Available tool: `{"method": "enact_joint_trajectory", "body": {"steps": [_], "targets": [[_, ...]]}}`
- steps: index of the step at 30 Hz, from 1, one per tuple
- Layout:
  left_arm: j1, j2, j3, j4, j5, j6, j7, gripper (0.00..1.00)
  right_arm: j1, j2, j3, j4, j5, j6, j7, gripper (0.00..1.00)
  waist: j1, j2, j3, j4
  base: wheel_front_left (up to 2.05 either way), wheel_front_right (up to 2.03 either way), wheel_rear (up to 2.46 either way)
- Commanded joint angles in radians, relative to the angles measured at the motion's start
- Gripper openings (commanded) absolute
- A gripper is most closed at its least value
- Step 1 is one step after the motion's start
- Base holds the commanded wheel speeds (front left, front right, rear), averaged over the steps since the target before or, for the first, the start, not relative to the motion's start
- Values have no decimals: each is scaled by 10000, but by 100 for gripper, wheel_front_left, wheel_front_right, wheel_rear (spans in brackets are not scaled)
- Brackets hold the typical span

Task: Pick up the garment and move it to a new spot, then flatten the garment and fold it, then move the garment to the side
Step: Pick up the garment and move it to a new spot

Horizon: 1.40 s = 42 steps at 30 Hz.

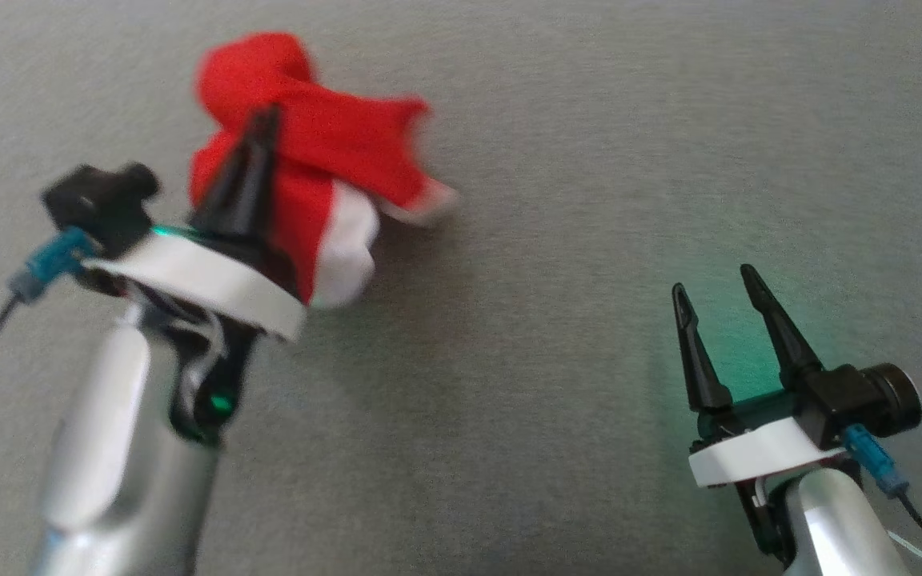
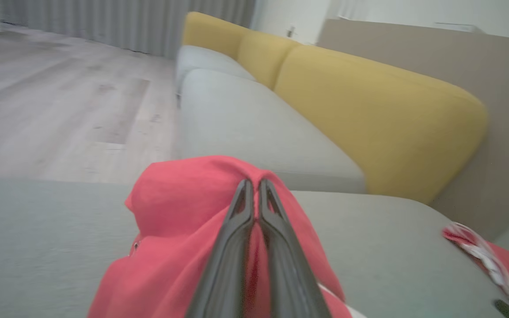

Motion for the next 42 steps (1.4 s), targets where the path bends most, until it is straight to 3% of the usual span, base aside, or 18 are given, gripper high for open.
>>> {"method": "enact_joint_trajectory", "body": {"steps": [1,7,12,18,26,27,28,29,36,42], "targets": [[69,326,80,-1182,-78,44,415,0,-20,43,299,-312,248,73,-61,100,1,0,-310,-685,0,0,0],[1473,194,-1314,-4060,-436,164,2103,0,-26,45,255,-401,930,73,-61,100,1,0,-177,-1823,0,0,0],[1671,228,-2182,-4352,-407,146,2783,0,11,46,408,-432,1312,73,-62,100,1,0,45,-2788,0,0,0],[948,65,-2209,-2066,171,397,2626,0,4,46,586,-447,1649,73,-62,100,1,0,215,-3685,0,0,0],[-113,-308,-1790,2256,1122,973,475,0,22,46,769,-449,1789,73,-62,100,1,0,163,-4244,0,0,0],[-178,-412,-1769,2580,1113,975,221,17,52,46,725,-455,1777,73,-62,100,1,0,132,-4216,0,0,0],[-232,-498,-1766,2863,1105,954,-13,51,88,46,657,-457,1758,73,-62,100,1,0,89,-4159,0,0,0],[-292,-539,-1781,3102,1161,951,-271,100,123,46,596,-454,1720,73,-62,100,1,0,42,-4093,0,0,0],[37,-786,-1737,3438,1242,973,-2246,100,256,47,463,-506,1429,73,-62,100,1,0,-549,-3464,0,0,0],[1630,-532,-1369,2210,1333,1545,-3736,100,450,47,-23,-762,1083,73,-62,100,1,0,-1167,-2801,0,0,0]]}}
